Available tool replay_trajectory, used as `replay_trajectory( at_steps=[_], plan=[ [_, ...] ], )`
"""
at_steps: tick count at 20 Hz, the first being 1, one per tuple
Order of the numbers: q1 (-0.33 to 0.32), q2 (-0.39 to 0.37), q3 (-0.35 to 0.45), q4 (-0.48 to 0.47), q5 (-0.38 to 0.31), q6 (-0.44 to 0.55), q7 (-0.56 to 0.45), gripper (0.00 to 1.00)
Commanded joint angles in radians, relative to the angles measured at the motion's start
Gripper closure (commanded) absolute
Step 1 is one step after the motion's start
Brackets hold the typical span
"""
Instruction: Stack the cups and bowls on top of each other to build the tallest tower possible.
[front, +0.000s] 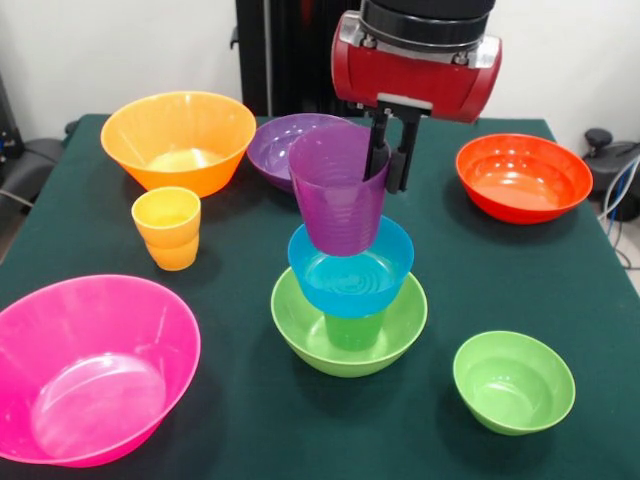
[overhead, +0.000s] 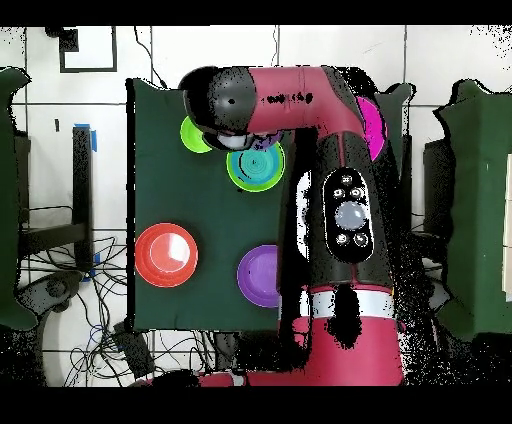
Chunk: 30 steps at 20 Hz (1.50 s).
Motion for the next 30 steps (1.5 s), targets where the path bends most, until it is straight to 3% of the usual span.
replay_trajectory(
  at_steps=[1,17,30],
  plan=[
    [-0.019,0.015,0.091,0.133,-0.052,-0.082,-0.231,1.00],
    [-0.012,-0.014,0.081,0.217,-0.030,-0.102,-0.162,1.00],
    [-0.014,0.021,0.088,0.202,-0.050,-0.149,-0.168,1.00]
  ],
)
